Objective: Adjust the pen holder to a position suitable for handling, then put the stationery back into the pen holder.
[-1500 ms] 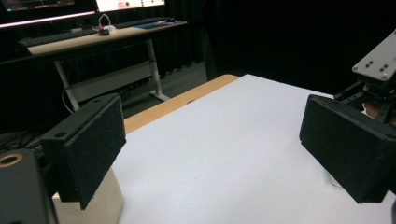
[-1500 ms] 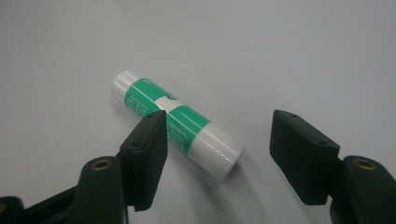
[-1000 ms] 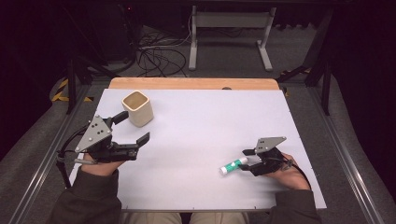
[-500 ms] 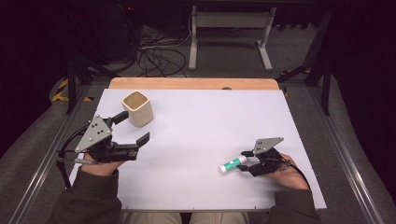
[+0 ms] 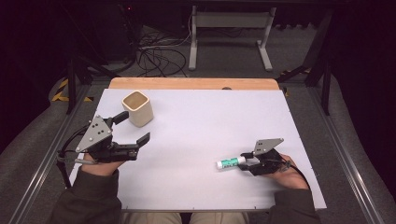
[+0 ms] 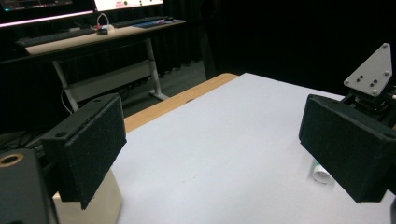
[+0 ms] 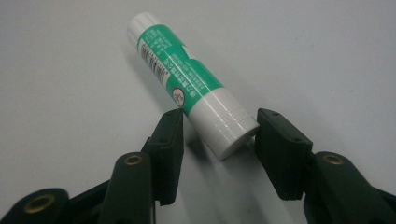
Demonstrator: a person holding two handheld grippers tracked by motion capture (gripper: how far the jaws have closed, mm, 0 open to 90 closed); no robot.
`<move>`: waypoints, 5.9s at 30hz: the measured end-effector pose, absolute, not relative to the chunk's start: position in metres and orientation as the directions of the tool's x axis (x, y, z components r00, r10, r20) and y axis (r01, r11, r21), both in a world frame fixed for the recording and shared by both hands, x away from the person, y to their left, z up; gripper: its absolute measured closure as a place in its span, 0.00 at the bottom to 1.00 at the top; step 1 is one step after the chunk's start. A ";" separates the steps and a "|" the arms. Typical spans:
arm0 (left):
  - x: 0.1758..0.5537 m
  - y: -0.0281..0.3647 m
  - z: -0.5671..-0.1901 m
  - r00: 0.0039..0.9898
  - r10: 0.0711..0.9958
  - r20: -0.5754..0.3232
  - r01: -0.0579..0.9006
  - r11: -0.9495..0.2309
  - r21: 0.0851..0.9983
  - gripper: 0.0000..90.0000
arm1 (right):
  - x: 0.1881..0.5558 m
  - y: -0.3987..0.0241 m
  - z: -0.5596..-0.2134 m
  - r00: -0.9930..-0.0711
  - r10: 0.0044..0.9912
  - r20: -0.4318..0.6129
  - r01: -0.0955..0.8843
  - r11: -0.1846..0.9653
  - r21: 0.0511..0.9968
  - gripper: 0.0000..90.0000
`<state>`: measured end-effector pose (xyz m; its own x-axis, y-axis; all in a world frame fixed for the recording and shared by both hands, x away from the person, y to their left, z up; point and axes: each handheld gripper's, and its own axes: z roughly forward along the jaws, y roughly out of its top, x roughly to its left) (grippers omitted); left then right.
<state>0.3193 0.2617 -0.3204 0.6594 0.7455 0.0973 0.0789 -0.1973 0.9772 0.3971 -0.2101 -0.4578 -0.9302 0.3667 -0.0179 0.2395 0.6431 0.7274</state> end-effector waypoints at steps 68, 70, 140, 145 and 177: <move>0.325 0.236 -0.338 0.713 0.693 0.103 0.102 -0.249 0.963 0.10 | 0.387 -0.196 -0.428 -0.927 0.355 -0.117 0.067 0.466 0.882 0.73; 0.327 0.233 -0.340 0.719 0.687 0.102 0.106 -0.253 0.962 0.10 | 0.386 -0.196 -0.427 -0.926 0.359 -0.116 0.065 0.453 0.889 0.73; 0.352 0.098 -0.409 0.874 0.475 0.097 0.085 -0.348 0.934 0.35 | 0.370 -0.169 -0.390 -0.944 0.320 -0.087 -0.013 0.228 0.974 0.73; 0.354 0.094 -0.413 0.880 0.467 0.092 0.085 -0.344 0.935 0.40 | 0.370 -0.168 -0.390 -0.944 0.319 -0.087 -0.014 0.223 0.975 0.73; 0.357 0.081 -0.420 0.895 0.431 0.116 0.053 -0.361 0.931 0.72 | 0.371 -0.165 -0.391 -0.949 0.306 -0.080 -0.018 0.203 0.979 0.73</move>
<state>0.3565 0.0814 -0.4203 0.8949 0.4309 0.1161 0.0530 -0.3610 0.9311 0.3706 -0.1649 -0.3906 -0.9488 0.3056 -0.0804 -0.0177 0.2025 0.9791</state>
